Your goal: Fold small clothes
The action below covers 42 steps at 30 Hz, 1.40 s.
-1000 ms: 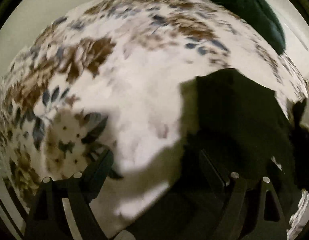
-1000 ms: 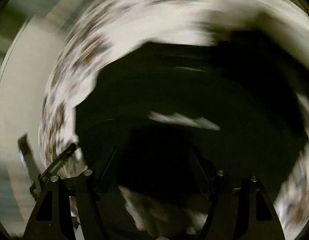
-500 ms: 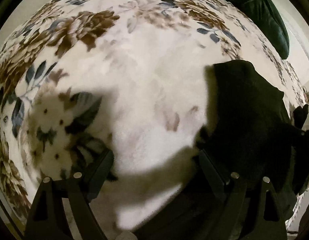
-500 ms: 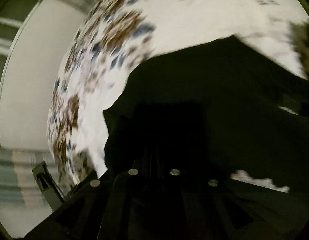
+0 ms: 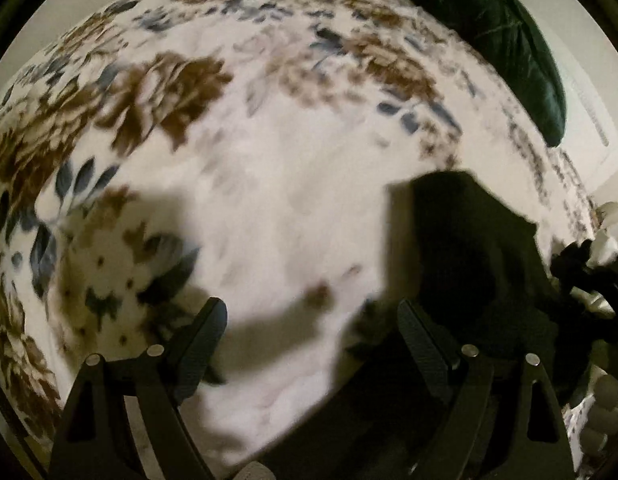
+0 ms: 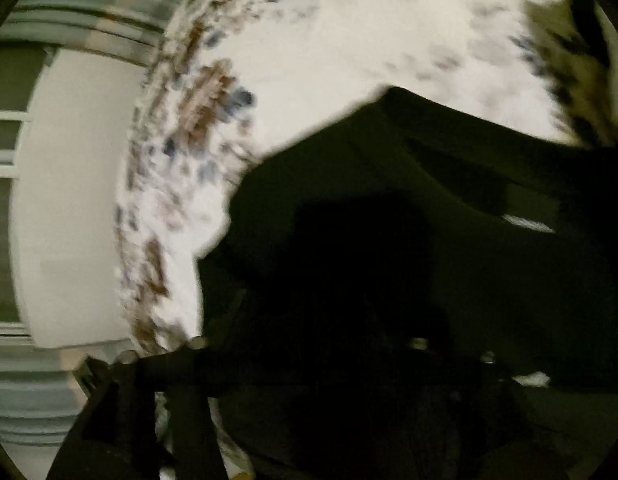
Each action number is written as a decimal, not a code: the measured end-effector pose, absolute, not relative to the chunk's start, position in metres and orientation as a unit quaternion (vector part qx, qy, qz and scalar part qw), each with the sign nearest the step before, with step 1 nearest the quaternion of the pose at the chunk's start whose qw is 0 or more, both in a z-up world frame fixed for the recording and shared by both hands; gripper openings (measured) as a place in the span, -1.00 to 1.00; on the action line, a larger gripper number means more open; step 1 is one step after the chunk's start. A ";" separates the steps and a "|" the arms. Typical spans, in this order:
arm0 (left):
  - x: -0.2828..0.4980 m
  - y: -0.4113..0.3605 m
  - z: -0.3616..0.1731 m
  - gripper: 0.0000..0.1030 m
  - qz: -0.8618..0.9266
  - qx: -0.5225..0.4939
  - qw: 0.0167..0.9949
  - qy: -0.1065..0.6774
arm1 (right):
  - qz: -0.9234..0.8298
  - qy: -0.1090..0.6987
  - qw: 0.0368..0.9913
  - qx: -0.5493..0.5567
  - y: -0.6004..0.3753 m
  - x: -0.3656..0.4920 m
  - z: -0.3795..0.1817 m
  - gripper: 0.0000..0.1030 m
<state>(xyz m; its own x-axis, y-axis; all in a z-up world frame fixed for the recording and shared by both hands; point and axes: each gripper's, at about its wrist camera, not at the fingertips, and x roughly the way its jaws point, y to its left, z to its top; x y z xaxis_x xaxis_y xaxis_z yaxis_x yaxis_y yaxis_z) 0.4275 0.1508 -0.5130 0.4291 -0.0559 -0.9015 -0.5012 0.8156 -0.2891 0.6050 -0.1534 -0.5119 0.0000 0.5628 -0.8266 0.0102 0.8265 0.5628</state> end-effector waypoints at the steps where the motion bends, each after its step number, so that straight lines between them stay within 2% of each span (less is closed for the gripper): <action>1: 0.433 0.147 -0.511 0.69 0.131 -0.269 0.803 0.515 | 0.214 0.682 0.667 0.210 -0.145 0.610 -0.516 0.14; 7: 0.459 0.119 -0.524 0.69 0.101 -0.222 0.801 0.546 | 0.274 0.729 0.604 0.171 -0.074 0.623 -0.548 0.10; 8: 0.459 0.118 -0.524 0.69 0.101 -0.220 0.802 0.546 | 0.276 0.735 0.598 0.163 -0.068 0.622 -0.552 -0.03; 9: 0.457 0.118 -0.522 0.69 0.100 -0.223 0.803 0.543 | 0.278 0.734 0.601 0.150 -0.064 0.620 -0.552 -0.66; 10: 0.454 0.119 -0.518 0.69 0.099 -0.228 0.805 0.539 | 0.280 0.727 0.609 0.148 -0.065 0.617 -0.547 -0.87; 14: 0.441 0.126 -0.498 0.69 0.102 -0.252 0.814 0.513 | 0.214 0.671 0.687 0.181 -0.121 0.613 -0.510 -0.87; 17: 0.441 0.123 -0.499 0.69 0.097 -0.255 0.812 0.517 | 0.166 0.672 0.697 0.184 -0.155 0.611 -0.514 -0.87; 20: 0.450 0.115 -0.505 0.69 0.089 -0.261 0.804 0.528 | 0.149 0.721 0.653 0.177 -0.164 0.607 -0.549 -0.77; 21: 0.454 0.113 -0.505 0.69 0.088 -0.262 0.802 0.529 | 0.150 0.729 0.642 0.183 -0.165 0.605 -0.553 -0.64; 23: 0.462 0.108 -0.499 0.69 0.079 -0.258 0.808 0.523 | 0.163 0.714 0.638 0.235 -0.180 0.603 -0.547 -0.21; 24: 0.465 0.105 -0.496 0.69 0.075 -0.251 0.813 0.520 | 0.172 0.699 0.642 0.265 -0.188 0.600 -0.542 0.07; 25: 0.468 0.101 -0.493 0.69 0.069 -0.244 0.816 0.520 | 0.176 0.688 0.643 0.286 -0.196 0.598 -0.539 0.12; 28: 0.477 0.090 -0.493 0.69 0.060 -0.213 0.819 0.530 | 0.159 0.674 0.657 0.299 -0.220 0.582 -0.530 0.12; 34: 0.467 0.092 -0.481 0.69 0.072 -0.174 0.829 0.526 | 0.075 0.663 0.715 0.207 -0.272 0.513 -0.485 0.13; 42: 0.436 0.102 -0.471 0.69 0.123 -0.151 0.831 0.521 | -0.114 0.605 0.746 0.255 -0.374 0.411 -0.457 0.13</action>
